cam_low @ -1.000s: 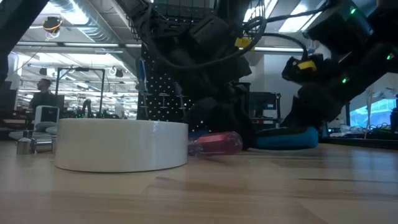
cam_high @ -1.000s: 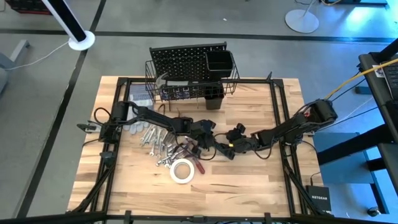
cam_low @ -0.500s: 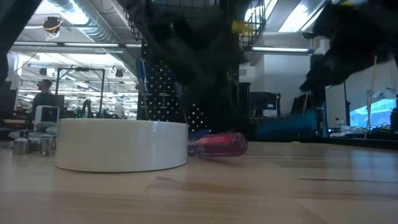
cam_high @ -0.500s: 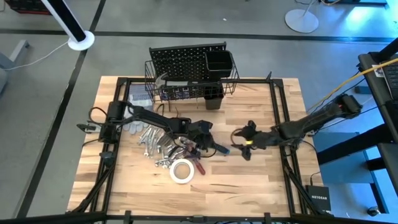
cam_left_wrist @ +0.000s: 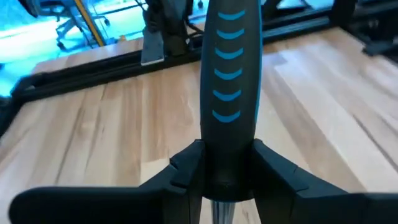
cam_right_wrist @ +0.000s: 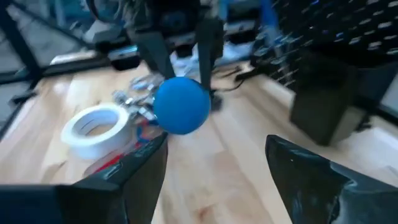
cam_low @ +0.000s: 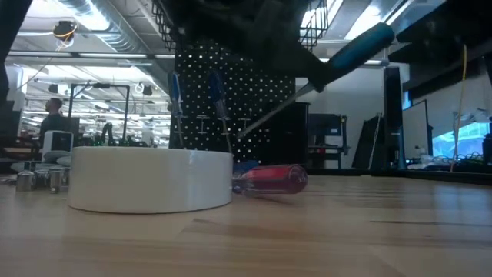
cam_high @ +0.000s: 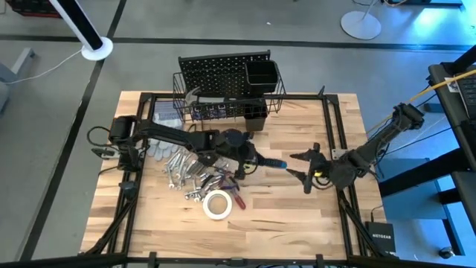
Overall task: Hang tools onto peg board
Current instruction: Put the black screwdriver into the bottom black bin on the pegboard
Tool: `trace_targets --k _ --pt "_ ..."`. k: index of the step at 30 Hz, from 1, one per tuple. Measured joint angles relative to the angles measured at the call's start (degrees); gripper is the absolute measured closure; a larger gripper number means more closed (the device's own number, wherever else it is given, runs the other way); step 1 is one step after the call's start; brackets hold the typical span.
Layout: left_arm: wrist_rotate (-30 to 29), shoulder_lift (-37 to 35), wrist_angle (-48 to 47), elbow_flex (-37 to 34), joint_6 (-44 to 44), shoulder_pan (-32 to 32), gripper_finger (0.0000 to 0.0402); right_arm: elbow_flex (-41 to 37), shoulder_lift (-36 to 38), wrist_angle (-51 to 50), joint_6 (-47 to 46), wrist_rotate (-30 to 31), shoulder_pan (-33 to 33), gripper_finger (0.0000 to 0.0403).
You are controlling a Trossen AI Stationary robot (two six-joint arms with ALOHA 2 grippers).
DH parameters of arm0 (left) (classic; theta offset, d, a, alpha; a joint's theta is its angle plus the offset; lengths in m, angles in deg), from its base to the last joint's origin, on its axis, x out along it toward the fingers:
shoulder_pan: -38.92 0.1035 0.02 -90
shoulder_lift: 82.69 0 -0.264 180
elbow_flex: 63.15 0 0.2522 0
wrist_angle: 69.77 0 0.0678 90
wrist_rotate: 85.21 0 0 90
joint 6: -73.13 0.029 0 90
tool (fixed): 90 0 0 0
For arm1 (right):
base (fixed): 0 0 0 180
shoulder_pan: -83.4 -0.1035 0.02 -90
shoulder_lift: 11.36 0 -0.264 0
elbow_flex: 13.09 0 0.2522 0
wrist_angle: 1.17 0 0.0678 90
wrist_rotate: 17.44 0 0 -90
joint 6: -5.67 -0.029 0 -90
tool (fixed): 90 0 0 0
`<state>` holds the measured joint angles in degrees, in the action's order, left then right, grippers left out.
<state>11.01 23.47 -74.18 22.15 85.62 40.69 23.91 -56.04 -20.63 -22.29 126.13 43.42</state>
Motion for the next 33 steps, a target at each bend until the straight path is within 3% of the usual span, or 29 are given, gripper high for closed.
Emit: trace_targets --k 3,5,10,13,16,26,33 --pt "3.7 0.5 4.5 -0.1 -3.4 1.2 0.031 -6.3 -0.1 10.3 0.2 5.1 -1.7 0.0127" --pt "4.0 0.5 8.5 0.0 -5.6 1.4 0.0315 -10.9 -0.2 21.2 1.8 5.3 -1.7 0.0127" --pt "4.5 1.3 15.2 0.0 -10.2 1.2 0.0314 -17.4 -2.5 50.1 16.8 4.8 -1.6 0.0127" --pt "4.4 1.3 16.5 0.0 -10.4 0.9 0.0314 -17.2 -3.6 58.9 26.0 2.4 0.3 0.0127" --pt "4.2 1.3 17.0 0.0 -10.9 0.9 0.0316 -16.5 -3.8 61.7 29.5 -3.3 4.5 0.0127" --pt "4.0 1.3 17.4 0.0 -11.3 0.9 0.0315 -13.8 -4.0 61.2 28.3 -24.8 19.6 0.0127" --pt "4.1 1.3 17.4 0.0 -11.2 0.9 0.032 -11.1 -7.3 58.5 28.1 -30.9 24.0 0.0127"
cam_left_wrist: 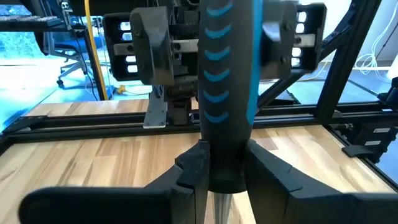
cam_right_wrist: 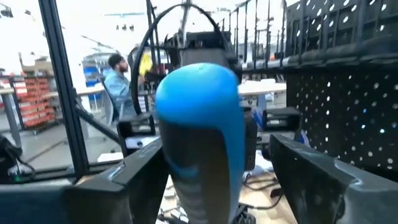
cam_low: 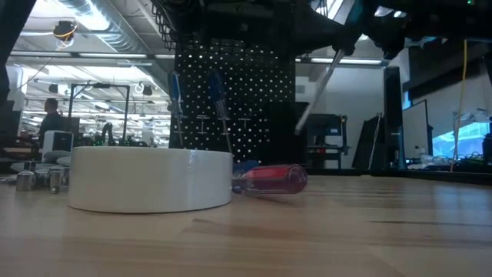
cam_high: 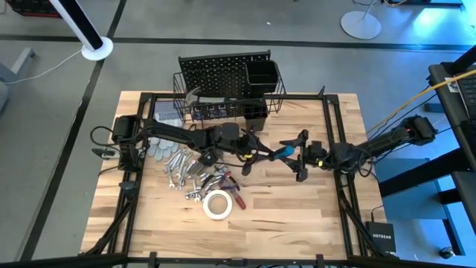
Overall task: Hang tools onto peg board
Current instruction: Put the black screwdriver into the bottom black bin on the pegboard
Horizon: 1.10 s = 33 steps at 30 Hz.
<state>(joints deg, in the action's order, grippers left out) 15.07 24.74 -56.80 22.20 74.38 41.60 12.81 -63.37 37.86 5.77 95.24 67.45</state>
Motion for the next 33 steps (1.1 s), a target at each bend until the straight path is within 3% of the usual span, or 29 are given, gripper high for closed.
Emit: trace_targets --k 4,6,9,13,15,19,24,28,33 --pt "0.0 -0.1 0.2 0.1 0.0 0.0 0.0328 1.6 -3.6 -0.4 -0.1 -0.4 0.8 0.0134" --pt "0.0 -0.2 0.1 0.1 0.0 0.1 0.0332 2.3 -4.3 -0.3 0.1 -0.4 0.6 0.0158" --pt "0.0 -0.2 -0.3 0.1 0.0 0.1 0.0337 2.3 -4.4 -0.7 0.2 -0.4 0.6 0.0232" --pt "0.0 -0.2 -1.8 0.1 0.0 0.1 0.0339 2.3 -4.4 -3.5 0.2 -0.4 0.6 0.0366" --pt "0.0 -0.2 -4.2 0.1 0.0 0.1 0.0339 2.3 -4.4 -4.6 -0.1 -0.2 0.6 0.039" --pt "0.0 -0.2 -10.1 0.1 -0.5 0.1 0.0332 2.3 -4.4 -8.2 -3.0 -0.2 0.6 0.0345" --pt "-0.7 -0.2 -16.5 0.1 0.6 0.0 0.0284 3.0 -2.2 -16.4 -5.7 -1.3 0.6 0.0259" --pt "-1.0 -0.2 -17.5 0.1 0.4 0.0 0.0241 8.2 1.6 -35.0 -8.3 -1.4 0.5 0.0205" --pt "-4.2 2.1 -17.3 1.7 1.8 -0.4 0.0212 17.2 3.2 -65.7 -17.3 -1.4 0.5 0.0178"
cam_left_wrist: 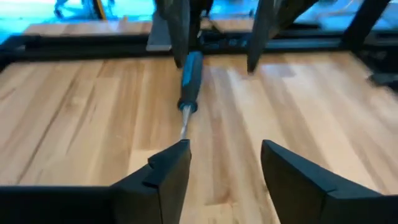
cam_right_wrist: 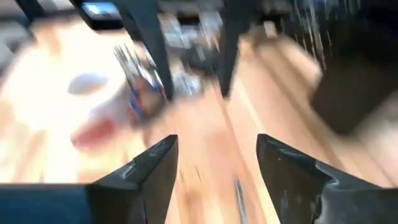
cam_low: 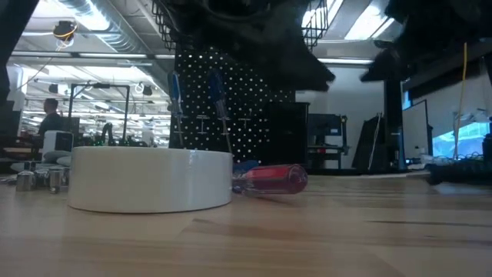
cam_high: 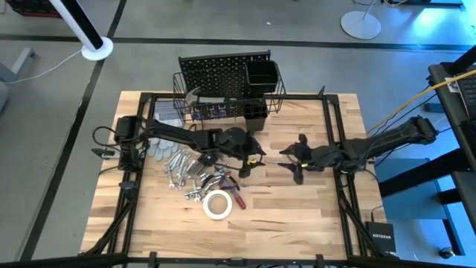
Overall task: Hang tools onto peg board
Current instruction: Put the black screwdriver into the bottom black bin on the pegboard
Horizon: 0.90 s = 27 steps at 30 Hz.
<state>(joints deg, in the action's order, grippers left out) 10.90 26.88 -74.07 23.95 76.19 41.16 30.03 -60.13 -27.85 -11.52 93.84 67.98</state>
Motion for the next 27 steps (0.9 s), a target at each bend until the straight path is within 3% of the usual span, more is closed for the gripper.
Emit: trace_targets --k 4,12,17,27 --pt "-0.6 4.9 -2.7 5.9 0.8 -0.4 0.0208 2.3 0.0 -12.8 -5.6 -0.6 0.0 0.0179" --pt "-1.0 16.5 -15.8 24.1 2.9 -0.4 0.0208 2.3 -0.1 -21.1 -11.1 -0.9 0.0 0.0189" --pt "-0.9 23.5 -19.0 32.8 5.7 -0.3 0.0208 2.3 0.0 -25.4 -13.8 -0.9 0.0 0.0189" --pt "-0.9 31.8 -15.0 36.6 6.6 3.3 0.0208 2.3 0.0 -29.0 -17.1 -0.8 0.0 0.0189"
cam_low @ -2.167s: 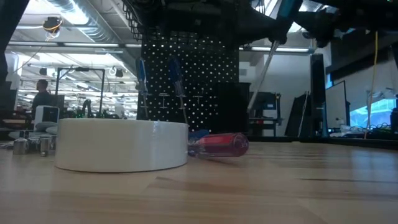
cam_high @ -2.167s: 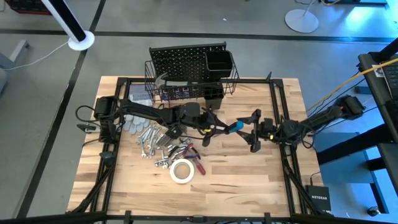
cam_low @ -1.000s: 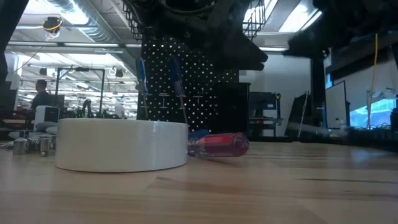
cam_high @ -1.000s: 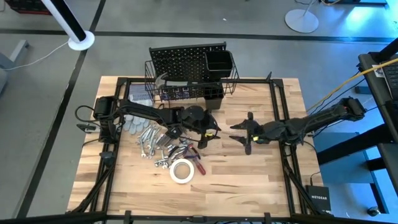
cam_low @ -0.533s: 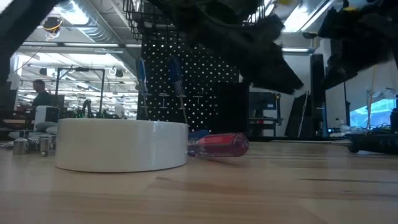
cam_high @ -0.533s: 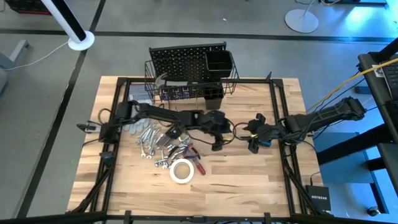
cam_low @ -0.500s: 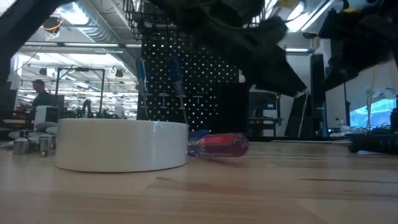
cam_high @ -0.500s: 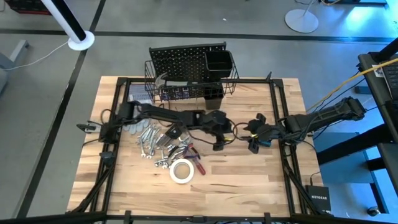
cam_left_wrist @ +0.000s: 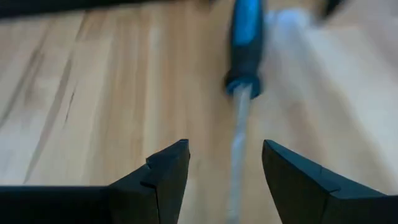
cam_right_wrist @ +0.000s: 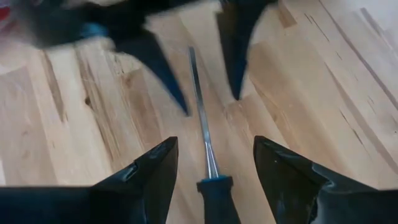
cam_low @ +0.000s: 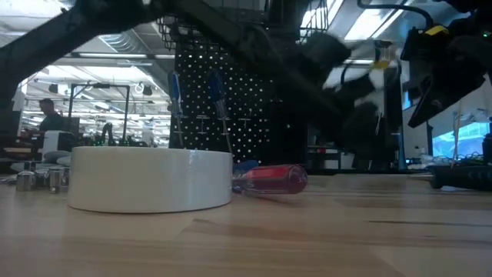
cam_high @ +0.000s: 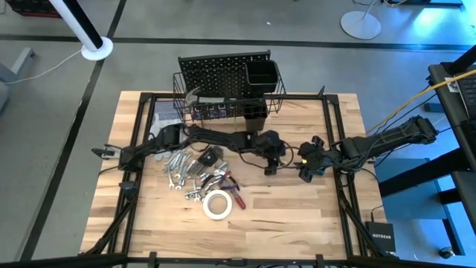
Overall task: Hang tools onto peg board
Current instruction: Put the black screwdriver into the bottom black bin on the pegboard
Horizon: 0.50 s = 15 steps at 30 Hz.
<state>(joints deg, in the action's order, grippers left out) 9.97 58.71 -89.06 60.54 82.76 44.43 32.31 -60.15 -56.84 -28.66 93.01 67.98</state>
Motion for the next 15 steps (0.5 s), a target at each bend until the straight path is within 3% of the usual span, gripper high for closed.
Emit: trace_targets --k 9,15 --pt "4.0 3.2 -0.1 0.0 1.8 1.2 0.0212 0.0 0.0 1.1 0.0 0.0 0.0 0.0189" --pt "4.1 3.4 -0.3 0.1 4.5 1.2 0.0282 0.0 0.0 1.5 0.1 0.6 0.0 0.0189"
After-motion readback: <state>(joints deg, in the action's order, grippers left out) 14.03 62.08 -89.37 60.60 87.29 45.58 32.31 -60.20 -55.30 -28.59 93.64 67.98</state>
